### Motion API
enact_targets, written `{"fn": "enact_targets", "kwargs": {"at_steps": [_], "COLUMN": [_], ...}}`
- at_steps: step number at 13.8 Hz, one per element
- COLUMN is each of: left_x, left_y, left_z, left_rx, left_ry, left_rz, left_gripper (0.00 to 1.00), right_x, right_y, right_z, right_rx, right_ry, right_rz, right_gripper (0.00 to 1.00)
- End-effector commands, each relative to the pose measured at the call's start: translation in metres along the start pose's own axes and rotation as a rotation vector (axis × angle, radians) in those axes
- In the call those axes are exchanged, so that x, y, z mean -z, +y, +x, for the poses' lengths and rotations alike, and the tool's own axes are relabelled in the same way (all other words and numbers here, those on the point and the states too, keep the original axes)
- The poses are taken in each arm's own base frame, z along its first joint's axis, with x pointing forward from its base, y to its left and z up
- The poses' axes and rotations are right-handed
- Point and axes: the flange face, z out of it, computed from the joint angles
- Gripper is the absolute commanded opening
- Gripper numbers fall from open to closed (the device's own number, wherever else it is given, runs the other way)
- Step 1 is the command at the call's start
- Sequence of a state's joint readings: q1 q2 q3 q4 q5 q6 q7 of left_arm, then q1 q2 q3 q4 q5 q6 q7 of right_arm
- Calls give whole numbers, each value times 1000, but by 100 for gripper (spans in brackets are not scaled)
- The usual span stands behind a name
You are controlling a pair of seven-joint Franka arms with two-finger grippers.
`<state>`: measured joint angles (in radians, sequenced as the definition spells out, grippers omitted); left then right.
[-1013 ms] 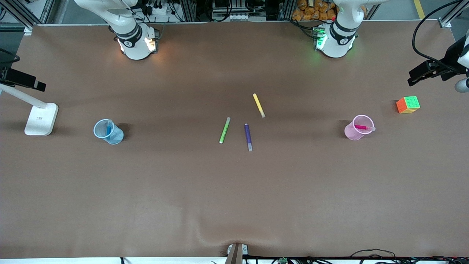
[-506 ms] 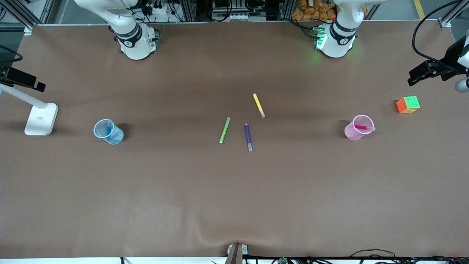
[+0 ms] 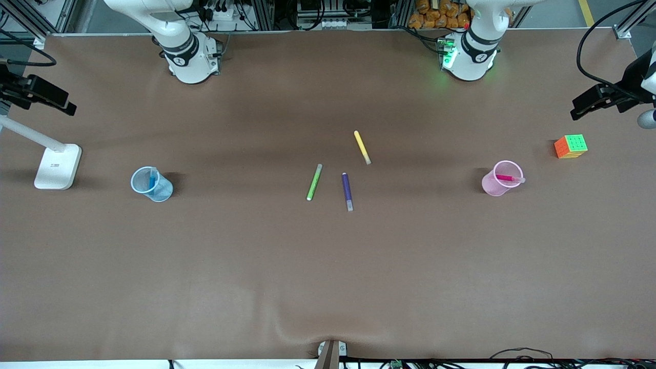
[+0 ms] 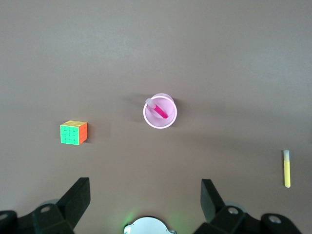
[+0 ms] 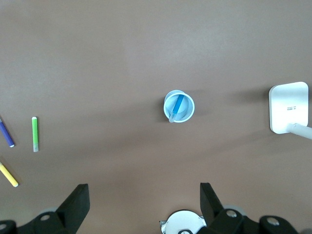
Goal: Place pink and blue markers in matching cups
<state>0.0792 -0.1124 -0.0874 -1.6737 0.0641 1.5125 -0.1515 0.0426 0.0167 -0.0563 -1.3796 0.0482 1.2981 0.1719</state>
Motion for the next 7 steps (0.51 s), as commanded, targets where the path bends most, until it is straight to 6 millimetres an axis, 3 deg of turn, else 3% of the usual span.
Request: {"fn": "enact_targets", "kwargs": {"at_steps": [1,7], "left_x": [6,13], "left_y": [3,0], "left_z": [-3,7], "left_rx": [6,5], "left_ry": [13,30], "left_rz": [-14,-12], "left_gripper": [100,100], "right_x": [-1,-3], "right_y": [4,3], "right_z": [-4,-4], "right_rx": [-4,-1], "right_ry": [9,-1], "right_rz": [-16,-2], "right_gripper": [100,100]}}
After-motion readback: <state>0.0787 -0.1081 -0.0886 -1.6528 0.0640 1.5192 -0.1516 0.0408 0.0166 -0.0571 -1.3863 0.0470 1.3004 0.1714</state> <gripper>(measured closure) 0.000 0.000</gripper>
